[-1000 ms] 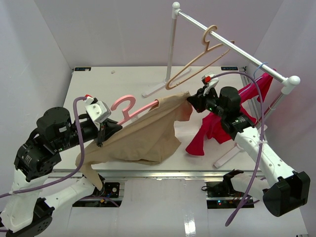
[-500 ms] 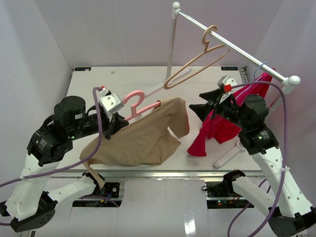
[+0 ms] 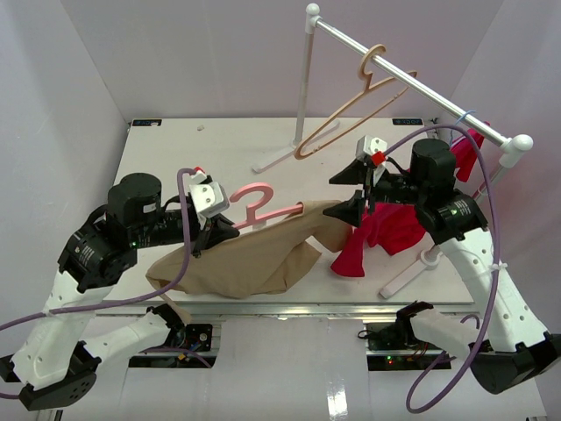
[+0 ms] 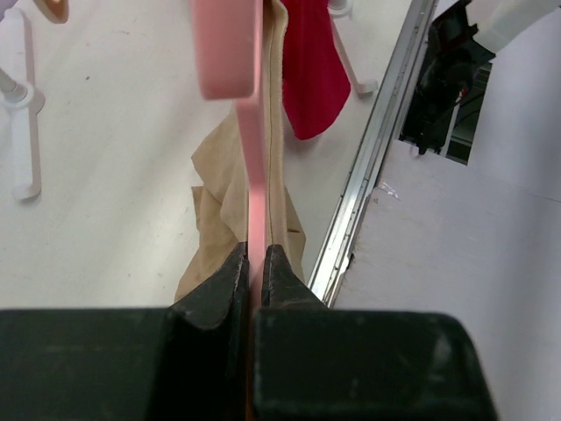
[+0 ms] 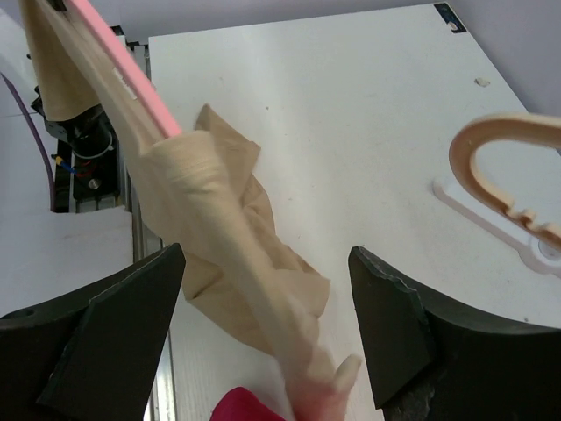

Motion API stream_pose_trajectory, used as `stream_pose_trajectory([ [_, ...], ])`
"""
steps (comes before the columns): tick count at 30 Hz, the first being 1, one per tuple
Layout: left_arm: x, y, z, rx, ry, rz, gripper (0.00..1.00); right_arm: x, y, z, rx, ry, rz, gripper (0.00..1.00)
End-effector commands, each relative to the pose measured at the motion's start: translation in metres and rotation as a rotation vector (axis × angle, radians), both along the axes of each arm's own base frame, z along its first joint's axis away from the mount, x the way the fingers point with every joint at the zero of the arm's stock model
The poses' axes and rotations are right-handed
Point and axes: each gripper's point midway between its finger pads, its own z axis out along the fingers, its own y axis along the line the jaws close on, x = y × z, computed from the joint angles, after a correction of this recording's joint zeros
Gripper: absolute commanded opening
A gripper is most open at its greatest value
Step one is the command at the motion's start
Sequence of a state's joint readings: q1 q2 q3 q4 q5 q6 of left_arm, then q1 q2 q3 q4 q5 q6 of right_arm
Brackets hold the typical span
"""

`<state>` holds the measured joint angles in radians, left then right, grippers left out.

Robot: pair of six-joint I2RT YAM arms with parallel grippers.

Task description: Place the t-shirt on the hanger

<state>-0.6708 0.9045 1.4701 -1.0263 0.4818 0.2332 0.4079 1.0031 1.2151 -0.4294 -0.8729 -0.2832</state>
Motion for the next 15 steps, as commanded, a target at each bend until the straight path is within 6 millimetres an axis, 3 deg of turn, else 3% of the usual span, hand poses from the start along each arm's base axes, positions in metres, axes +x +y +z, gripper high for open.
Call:
stream_pose_trajectory([
  [1,-0.02,-0.007,0.017,-0.066,-0.087,-0.137,0.0,-0.022,0.006,0.026,0.009,-0.097,0.148,0.82],
  [4,-0.024,-0.012,0.015,-0.064,-0.071,-0.189,0.0,-0.028,0.014,0.017,-0.003,-0.07,0.226,0.81],
  [15,-0.013,-0.017,0.012,-0.032,-0.061,-0.166,0.0,-0.064,0.037,-0.016,-0.049,-0.028,0.412,0.78],
])
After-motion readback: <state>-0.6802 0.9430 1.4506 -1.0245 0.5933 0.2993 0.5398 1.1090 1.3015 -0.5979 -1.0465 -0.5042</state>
